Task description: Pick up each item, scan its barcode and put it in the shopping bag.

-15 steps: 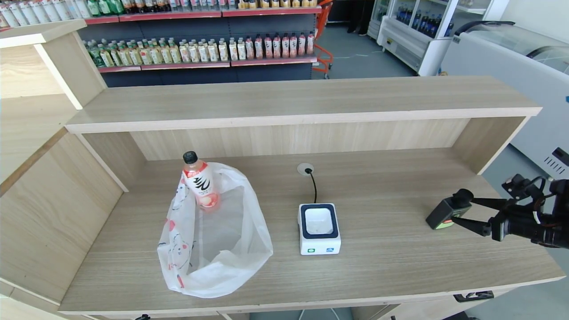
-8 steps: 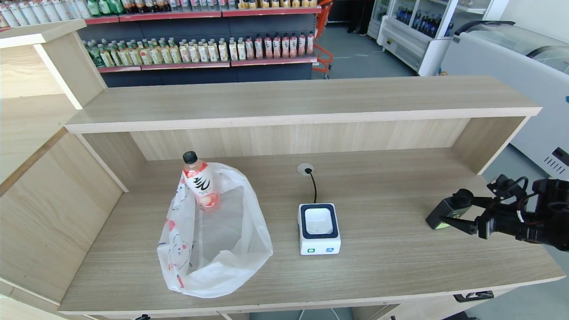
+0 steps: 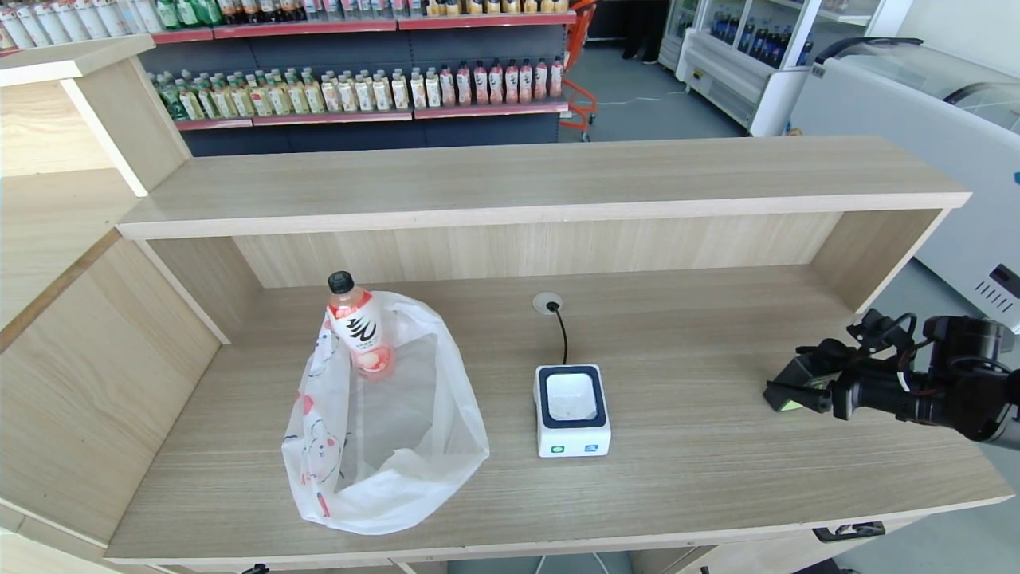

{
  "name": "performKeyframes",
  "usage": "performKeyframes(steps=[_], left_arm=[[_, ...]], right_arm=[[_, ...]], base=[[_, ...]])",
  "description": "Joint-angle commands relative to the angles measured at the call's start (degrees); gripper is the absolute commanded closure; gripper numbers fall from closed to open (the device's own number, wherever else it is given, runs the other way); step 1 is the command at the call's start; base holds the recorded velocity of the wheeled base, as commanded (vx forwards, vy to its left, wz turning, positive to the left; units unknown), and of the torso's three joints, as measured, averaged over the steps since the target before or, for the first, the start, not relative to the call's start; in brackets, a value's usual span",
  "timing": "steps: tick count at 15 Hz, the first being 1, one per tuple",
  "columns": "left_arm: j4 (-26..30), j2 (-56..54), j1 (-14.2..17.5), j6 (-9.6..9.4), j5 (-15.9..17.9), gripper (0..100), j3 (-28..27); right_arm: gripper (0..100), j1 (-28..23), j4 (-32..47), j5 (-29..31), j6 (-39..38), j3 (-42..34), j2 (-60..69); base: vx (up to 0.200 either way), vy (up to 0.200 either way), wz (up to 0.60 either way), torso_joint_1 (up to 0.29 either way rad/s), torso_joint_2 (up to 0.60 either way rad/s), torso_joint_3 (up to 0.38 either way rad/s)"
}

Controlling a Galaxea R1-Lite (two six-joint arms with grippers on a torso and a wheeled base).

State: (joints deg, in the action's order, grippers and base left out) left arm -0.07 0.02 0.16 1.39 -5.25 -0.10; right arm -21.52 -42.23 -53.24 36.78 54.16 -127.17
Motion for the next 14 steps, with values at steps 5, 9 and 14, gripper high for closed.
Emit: performKeyframes(steps=[5, 9, 14], left_arm=[[0.0, 0.0, 0.0, 0.02, 0.0, 0, 0.0], [0.0, 0.0, 0.0, 0.02, 0.0, 0, 0.0], [0.0, 0.0, 0.0, 0.02, 0.0, 0, 0.0]], right_arm=[[0, 2.4, -0.4, 0.0, 0.0, 1.5, -3.0], [0, 3.0, -0.4, -0.1, -0.1, 1.8, -3.5], [100, 2.9, -0.5, -0.4, -0.1, 1.8, -3.3]], base=[[0.000, 0.000, 0.00, 0.000, 0.00, 0.000], [0.000, 0.000, 0.00, 0.000, 0.00, 0.000], [0.000, 0.000, 0.00, 0.000, 0.00, 0.000]])
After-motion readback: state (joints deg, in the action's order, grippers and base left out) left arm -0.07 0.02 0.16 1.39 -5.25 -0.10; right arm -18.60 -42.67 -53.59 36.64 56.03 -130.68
